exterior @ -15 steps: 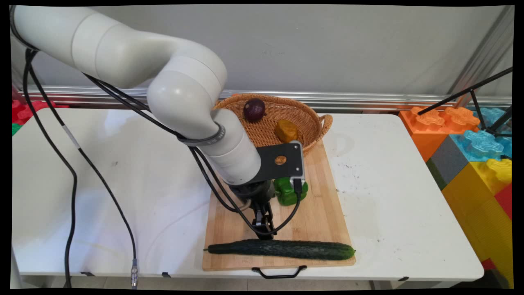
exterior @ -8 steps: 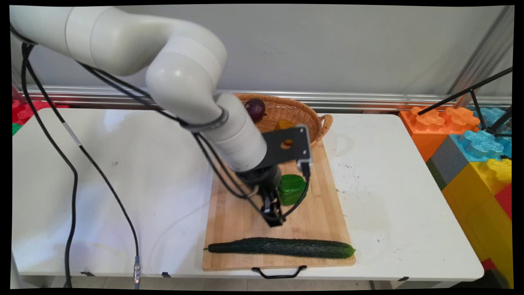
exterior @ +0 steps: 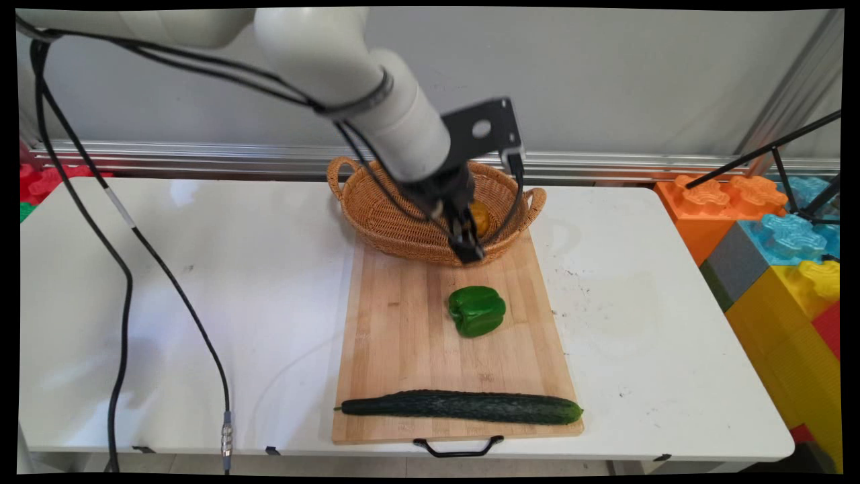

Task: Pick up the potato from the vegetable basket

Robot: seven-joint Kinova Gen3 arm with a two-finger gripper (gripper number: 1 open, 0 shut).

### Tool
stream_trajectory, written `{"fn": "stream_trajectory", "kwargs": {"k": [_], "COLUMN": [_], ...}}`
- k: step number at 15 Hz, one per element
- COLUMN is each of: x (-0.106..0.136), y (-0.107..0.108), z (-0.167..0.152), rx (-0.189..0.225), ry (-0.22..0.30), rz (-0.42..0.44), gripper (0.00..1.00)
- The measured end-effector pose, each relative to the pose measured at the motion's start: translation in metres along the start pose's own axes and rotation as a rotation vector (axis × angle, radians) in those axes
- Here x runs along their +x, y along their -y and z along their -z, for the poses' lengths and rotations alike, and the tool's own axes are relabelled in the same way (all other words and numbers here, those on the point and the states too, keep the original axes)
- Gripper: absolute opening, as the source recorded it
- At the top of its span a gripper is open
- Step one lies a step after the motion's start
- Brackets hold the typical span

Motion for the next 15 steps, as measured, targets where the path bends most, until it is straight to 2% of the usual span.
{"fn": "stream_trajectory", "kwargs": {"k": [1,5,7,11,15], "x": [0.0,-0.001,-0.004,-0.011,-0.013], "y": [0.013,0.05,0.064,0.09,0.107], "z": [0.0,-0.007,-0.018,-0.052,-0.093], "rx": [0.024,0.075,0.078,0.049,-0.017], "ry": [0.001,0.008,0.018,0.038,0.043], "rz": [-0.009,-0.032,-0.028,-0.043,-0.104], "gripper": [1.0,1.0,1.0,1.0,1.0]}}
